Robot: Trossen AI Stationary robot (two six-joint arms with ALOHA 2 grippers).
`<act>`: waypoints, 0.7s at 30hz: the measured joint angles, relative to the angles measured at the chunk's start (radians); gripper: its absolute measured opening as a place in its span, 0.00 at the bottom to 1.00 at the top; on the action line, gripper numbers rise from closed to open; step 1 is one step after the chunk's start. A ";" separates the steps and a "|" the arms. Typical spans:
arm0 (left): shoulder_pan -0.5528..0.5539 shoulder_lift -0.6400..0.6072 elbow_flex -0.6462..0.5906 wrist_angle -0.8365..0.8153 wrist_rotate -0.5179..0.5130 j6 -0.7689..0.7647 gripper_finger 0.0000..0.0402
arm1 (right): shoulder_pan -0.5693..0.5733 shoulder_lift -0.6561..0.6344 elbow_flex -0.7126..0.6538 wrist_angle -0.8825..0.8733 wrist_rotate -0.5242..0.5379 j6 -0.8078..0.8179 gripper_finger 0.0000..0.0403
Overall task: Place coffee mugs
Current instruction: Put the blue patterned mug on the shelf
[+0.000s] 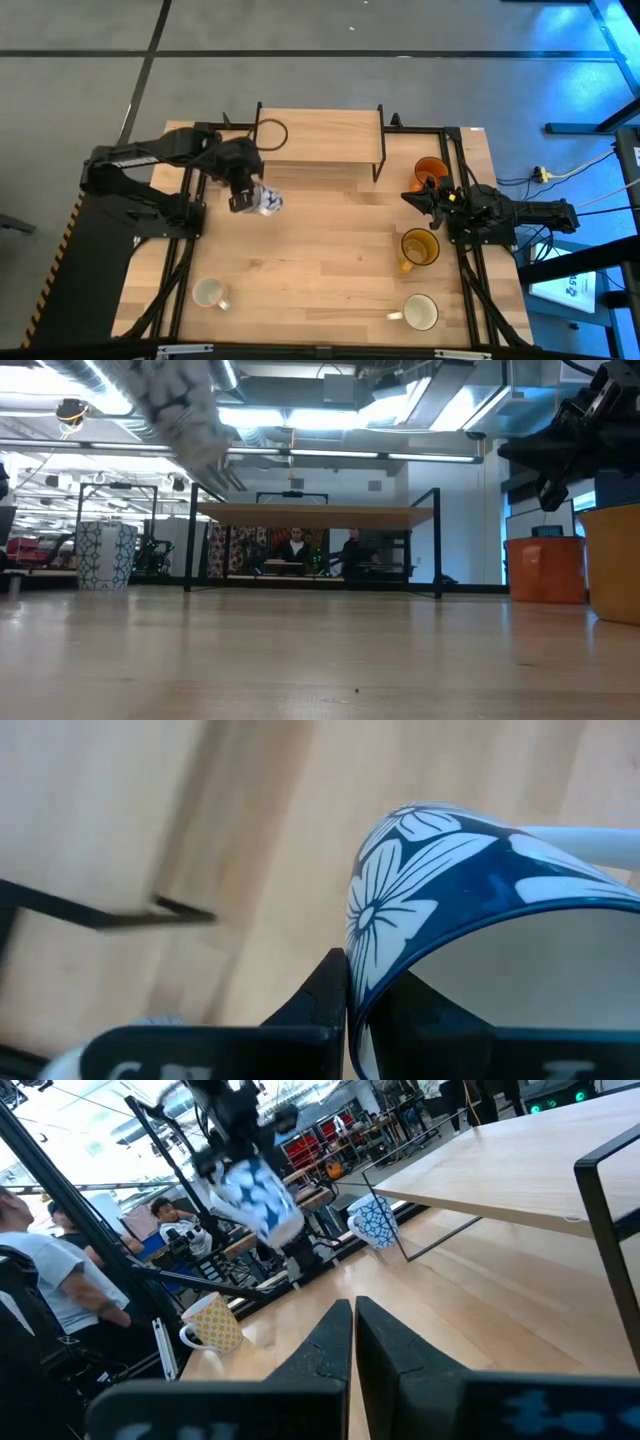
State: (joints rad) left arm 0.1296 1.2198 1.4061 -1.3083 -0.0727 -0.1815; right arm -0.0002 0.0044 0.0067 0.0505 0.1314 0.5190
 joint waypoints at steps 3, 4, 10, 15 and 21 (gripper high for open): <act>0.002 0.037 0.106 -0.039 -0.061 0.016 0.04 | 0.000 0.000 0.000 0.000 0.000 0.000 0.01; 0.007 0.056 0.142 -0.055 -0.080 0.034 0.04 | 0.000 0.000 0.000 0.000 0.000 0.000 0.01; 0.133 0.200 0.350 -0.191 -0.106 0.141 0.04 | 0.000 0.000 0.000 0.000 0.000 0.025 0.01; 0.282 0.329 0.493 -0.266 -0.103 0.264 0.04 | 0.000 0.000 0.000 -0.001 -0.009 0.030 0.01; 0.443 0.482 0.629 -0.264 -0.204 0.398 0.04 | 0.000 0.000 0.000 -0.008 -0.010 0.031 0.01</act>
State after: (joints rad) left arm 0.5724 1.7013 2.0346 -1.5723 -0.2763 0.2164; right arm -0.0002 0.0041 0.0071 0.0428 0.1210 0.5495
